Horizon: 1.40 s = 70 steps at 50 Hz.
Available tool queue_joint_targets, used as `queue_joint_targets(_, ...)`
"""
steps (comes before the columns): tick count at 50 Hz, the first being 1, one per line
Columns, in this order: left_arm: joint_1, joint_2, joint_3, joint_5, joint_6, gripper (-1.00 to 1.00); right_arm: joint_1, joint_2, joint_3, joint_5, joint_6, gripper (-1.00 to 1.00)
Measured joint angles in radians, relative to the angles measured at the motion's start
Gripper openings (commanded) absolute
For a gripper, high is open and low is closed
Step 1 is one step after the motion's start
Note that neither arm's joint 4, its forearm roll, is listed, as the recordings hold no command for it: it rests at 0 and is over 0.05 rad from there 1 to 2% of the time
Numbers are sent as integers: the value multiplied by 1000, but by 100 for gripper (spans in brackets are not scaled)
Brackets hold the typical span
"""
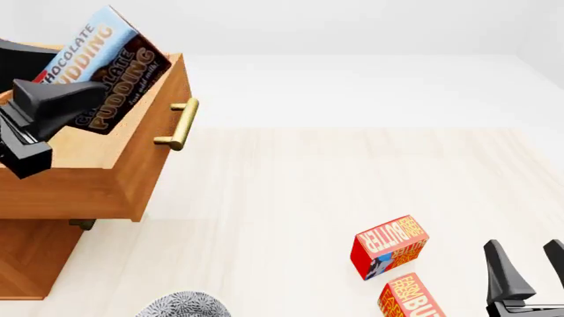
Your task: Put the chocolate pudding in the top drawer of the cabinet and close it.
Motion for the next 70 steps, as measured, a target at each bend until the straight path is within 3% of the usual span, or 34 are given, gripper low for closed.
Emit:
queue_joint_targets(17, 113, 4, -64, 48, -38, -100, 0, 0, 0, 0, 0, 100)
queue_joint_targets(40, 278, 93, -55, 9, -100, -100, 0, 0, 0, 0, 0, 100)
queue_joint_targets(70, 358, 228, -8, -43, -243, -100, 0, 0, 0, 0, 0, 100)
